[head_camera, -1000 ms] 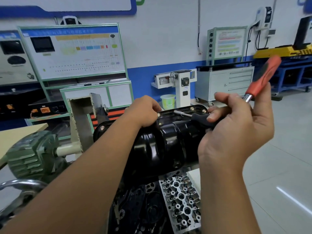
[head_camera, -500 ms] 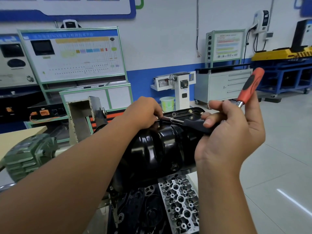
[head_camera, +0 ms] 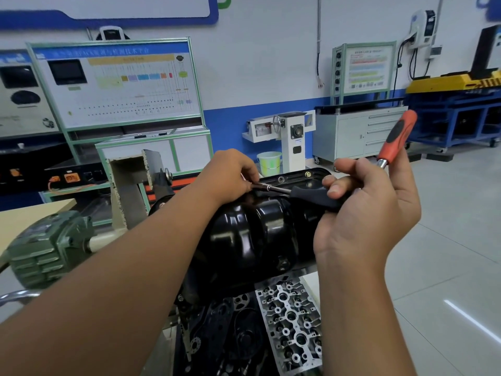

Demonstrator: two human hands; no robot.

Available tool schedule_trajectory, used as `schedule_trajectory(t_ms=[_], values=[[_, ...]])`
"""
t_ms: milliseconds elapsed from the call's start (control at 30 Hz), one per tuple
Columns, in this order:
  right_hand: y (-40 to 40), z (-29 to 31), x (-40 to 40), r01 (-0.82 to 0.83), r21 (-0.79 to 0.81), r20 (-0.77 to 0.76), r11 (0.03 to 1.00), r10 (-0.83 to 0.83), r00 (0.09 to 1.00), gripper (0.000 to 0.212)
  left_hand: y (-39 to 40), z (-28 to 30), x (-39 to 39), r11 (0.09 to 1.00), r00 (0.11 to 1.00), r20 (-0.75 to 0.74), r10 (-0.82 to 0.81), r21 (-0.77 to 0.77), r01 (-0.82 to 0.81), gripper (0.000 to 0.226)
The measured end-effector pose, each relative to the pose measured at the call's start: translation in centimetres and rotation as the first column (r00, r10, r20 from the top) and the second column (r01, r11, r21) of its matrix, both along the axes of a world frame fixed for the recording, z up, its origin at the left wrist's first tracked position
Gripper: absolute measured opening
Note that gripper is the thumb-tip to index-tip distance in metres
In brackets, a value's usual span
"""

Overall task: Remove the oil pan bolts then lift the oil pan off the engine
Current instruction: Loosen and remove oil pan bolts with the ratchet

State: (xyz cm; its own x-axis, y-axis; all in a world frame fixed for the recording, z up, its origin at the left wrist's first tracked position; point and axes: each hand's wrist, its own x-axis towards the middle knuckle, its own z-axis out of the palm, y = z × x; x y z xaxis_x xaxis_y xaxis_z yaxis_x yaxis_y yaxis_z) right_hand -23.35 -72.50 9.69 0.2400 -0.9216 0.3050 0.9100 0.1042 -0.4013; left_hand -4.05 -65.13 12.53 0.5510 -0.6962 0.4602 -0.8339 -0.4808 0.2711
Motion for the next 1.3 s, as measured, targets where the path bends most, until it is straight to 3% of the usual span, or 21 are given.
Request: schedule_trajectory(t_ms=[100, 200, 500, 1000, 1300], values=[[0.8, 0.4, 0.9, 0.143, 0.028, -0.044, 0.989, -0.142, 0.989, 0.061, -0.1, 0.0, -0.1, 1.0, 1.0, 0.015, 0.009, -0.008, -0.009, 0.024], [0.5, 0.1, 1.3, 0.164, 0.023, -0.051, 0.986, -0.162, 0.985, 0.063, 0.0, 0.1, -0.2, 1.0, 1.0, 0.01, 0.012, -0.009, -0.012, 0.025], [2.7, 0.5, 1.7, 0.255, -0.187, -0.08, 0.949, -0.274, 0.958, 0.066, 0.1, 0.1, -0.2, 1.0, 0.999, -0.047, -0.015, -0.014, 0.014, 0.024], [1.6, 0.5, 1.7, 0.16, -0.051, -0.061, 0.986, -0.163, 0.985, 0.062, -0.1, 0.0, 0.1, 0.999, 0.999, -0.04, 0.017, -0.032, -0.018, 0.032], [2.0, 0.4, 1.9, 0.16, -0.146, -0.063, 0.976, -0.171, 0.983, 0.066, 0.0, 0.2, -0.2, 0.999, 0.998, -0.059, 0.026, -0.025, -0.027, 0.03]])
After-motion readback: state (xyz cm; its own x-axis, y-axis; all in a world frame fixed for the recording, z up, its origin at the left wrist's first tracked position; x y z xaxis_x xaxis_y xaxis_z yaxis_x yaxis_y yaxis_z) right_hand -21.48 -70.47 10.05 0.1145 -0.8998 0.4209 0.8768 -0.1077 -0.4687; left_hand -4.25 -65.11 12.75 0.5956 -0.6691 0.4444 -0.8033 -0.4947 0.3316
